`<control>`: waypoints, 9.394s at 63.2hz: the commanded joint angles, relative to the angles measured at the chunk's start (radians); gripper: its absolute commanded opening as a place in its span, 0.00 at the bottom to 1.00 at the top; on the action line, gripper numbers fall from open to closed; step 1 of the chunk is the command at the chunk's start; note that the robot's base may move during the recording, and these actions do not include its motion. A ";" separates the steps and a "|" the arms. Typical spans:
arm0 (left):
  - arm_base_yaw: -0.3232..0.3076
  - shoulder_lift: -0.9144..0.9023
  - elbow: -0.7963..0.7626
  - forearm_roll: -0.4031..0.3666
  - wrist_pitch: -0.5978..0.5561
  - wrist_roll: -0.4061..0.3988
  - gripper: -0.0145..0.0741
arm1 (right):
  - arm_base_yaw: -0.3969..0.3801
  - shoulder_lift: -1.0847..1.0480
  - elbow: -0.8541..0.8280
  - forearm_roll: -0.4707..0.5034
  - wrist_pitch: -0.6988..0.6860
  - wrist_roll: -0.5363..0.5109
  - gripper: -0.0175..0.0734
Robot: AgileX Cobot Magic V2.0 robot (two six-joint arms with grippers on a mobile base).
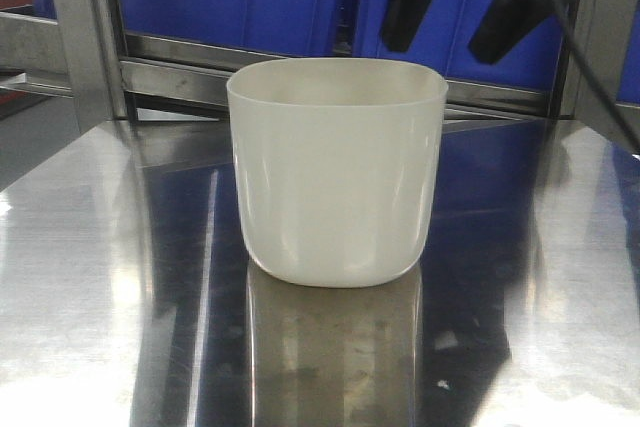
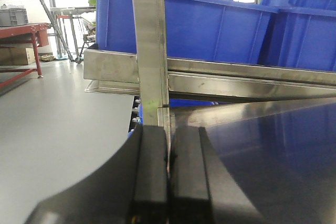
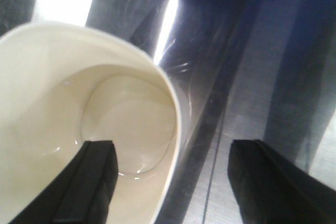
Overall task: Move white bin to right shelf second layer
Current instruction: 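Lower the right gripper into the white bin and close on its rim, then lift the white bin off the table with the right gripper, then turn the base away from the table holding the bin in the right gripper, then drive forward along the yellow floor line carrying the bin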
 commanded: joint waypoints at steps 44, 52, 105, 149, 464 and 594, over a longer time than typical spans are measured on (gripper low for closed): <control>-0.003 -0.013 0.033 -0.005 -0.087 -0.007 0.26 | 0.002 0.129 -0.037 0.002 -0.025 -0.008 0.81; -0.003 -0.013 0.033 -0.005 -0.087 -0.007 0.26 | 0.002 0.141 -0.037 0.002 -0.027 -0.008 0.81; -0.003 -0.013 0.033 -0.005 -0.087 -0.007 0.26 | 0.001 -0.163 -0.029 -0.122 -0.229 -0.008 0.25; -0.003 -0.013 0.033 -0.005 -0.087 -0.007 0.26 | -0.320 -0.889 0.633 -0.157 -0.514 -0.008 0.25; -0.001 -0.013 0.033 -0.005 -0.087 -0.007 0.26 | -0.339 -1.021 0.737 -0.157 -0.520 -0.007 0.25; -0.001 -0.013 0.033 -0.005 -0.087 -0.007 0.26 | -0.339 -1.021 0.737 -0.157 -0.520 -0.007 0.25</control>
